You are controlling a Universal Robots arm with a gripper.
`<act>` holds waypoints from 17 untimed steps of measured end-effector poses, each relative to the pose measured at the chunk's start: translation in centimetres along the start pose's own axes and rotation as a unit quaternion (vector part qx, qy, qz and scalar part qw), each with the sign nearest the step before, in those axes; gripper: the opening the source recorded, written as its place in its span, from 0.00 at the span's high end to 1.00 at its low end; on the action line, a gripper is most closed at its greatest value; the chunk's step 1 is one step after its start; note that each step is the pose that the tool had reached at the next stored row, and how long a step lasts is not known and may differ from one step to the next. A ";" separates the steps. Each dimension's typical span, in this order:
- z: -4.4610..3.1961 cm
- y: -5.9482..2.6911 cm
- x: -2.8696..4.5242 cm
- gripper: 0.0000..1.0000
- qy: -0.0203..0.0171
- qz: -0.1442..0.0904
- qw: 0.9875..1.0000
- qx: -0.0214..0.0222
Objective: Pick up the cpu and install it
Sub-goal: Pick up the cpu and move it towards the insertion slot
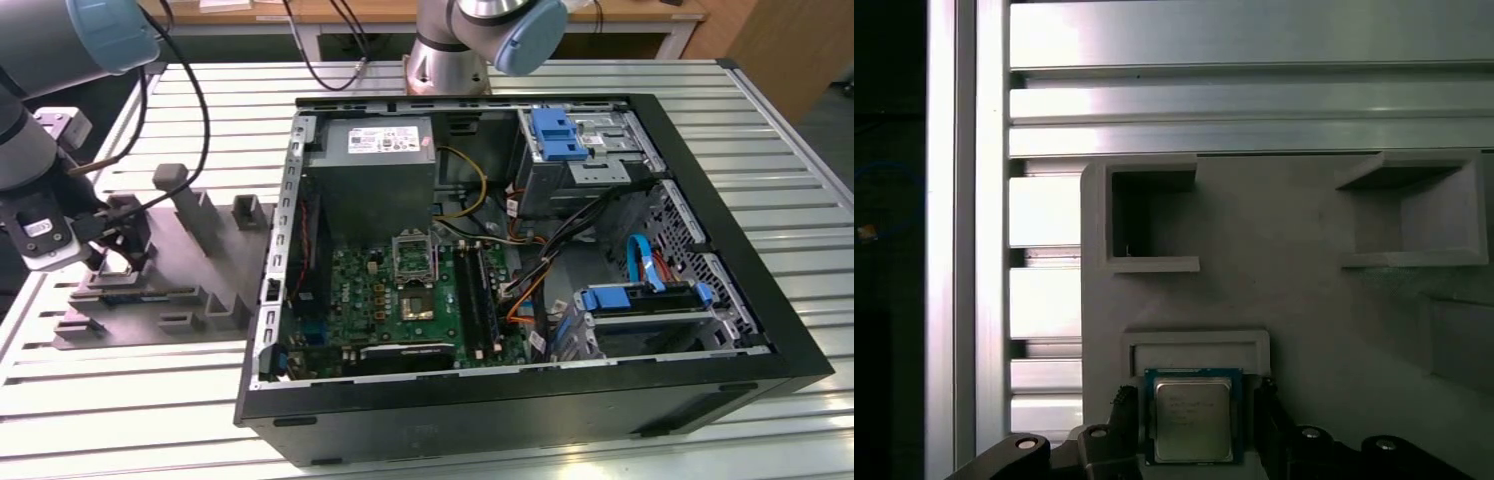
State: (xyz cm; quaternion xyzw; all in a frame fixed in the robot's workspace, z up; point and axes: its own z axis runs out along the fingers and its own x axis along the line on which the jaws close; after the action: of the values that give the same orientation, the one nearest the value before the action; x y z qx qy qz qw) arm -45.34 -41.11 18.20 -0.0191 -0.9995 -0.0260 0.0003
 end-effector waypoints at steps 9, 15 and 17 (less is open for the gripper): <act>-0.01 -0.01 0.21 0.42 0.000 0.000 1.000 0.000; -0.01 -0.01 0.41 0.42 -0.001 0.000 1.000 0.000; -0.01 -0.01 0.41 0.42 -0.001 0.000 1.000 0.000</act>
State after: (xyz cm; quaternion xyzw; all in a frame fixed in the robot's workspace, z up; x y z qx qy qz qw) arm -45.75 -41.11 18.20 -0.0191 -0.9995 -0.0260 -0.0008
